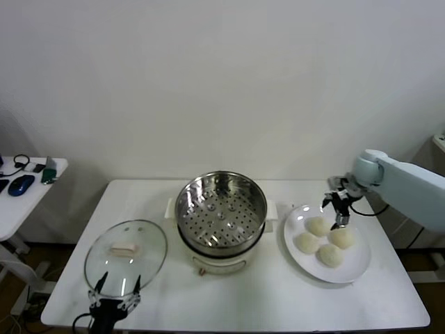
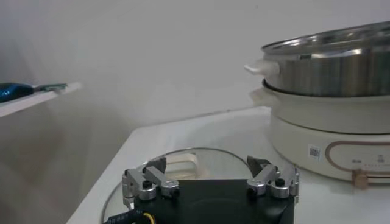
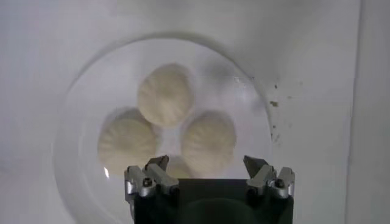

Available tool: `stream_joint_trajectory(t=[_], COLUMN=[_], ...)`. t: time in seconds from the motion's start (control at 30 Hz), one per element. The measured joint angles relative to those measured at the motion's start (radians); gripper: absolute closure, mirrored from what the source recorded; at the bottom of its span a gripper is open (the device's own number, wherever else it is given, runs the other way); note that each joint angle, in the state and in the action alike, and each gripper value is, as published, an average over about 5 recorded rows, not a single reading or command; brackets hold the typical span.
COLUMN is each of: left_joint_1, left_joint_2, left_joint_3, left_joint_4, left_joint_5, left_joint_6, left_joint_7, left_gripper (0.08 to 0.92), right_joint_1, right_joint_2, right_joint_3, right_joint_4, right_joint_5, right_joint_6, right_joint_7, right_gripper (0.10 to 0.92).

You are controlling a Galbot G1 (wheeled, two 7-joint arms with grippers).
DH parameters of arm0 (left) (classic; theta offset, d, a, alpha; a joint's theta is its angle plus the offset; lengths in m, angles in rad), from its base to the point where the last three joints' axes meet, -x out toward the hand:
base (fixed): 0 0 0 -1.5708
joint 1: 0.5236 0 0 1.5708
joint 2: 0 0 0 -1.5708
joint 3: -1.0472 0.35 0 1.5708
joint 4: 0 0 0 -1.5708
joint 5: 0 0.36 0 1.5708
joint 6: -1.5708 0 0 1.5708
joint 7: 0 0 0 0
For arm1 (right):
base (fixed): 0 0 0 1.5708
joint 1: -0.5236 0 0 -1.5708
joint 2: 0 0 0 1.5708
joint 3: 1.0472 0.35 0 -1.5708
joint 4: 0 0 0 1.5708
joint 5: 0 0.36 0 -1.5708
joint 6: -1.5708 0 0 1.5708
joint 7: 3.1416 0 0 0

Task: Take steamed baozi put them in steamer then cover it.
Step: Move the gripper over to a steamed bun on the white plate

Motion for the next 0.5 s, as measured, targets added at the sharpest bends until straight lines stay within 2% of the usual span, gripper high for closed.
stream_joint_trajectory(t=[0.23,0.5], left_joint_1=[0.002,0.005], left_joint_2=[-0.001,-0.005], left_joint_3=[0.001,0.007], left_joint_4=[0.008,0.011], left_joint_5=[0.001,0.007], left_joint_6=[-0.001,-0.001], left_joint_7=[-0.001,-0.001], left_gripper=[0.177,0.177], right_joint_1=[-0.052,-0.101], right_joint_2=[0.059,0.088], right_joint_3=[0.034,0.077], right_joint_4=[-0.08,-0.134], right_joint_5=[-0.029,-0.049], right_joint_6=[0.0,0.002], right_joint_7=[-0.002,-0.004], right_gripper=[0.211,0.288])
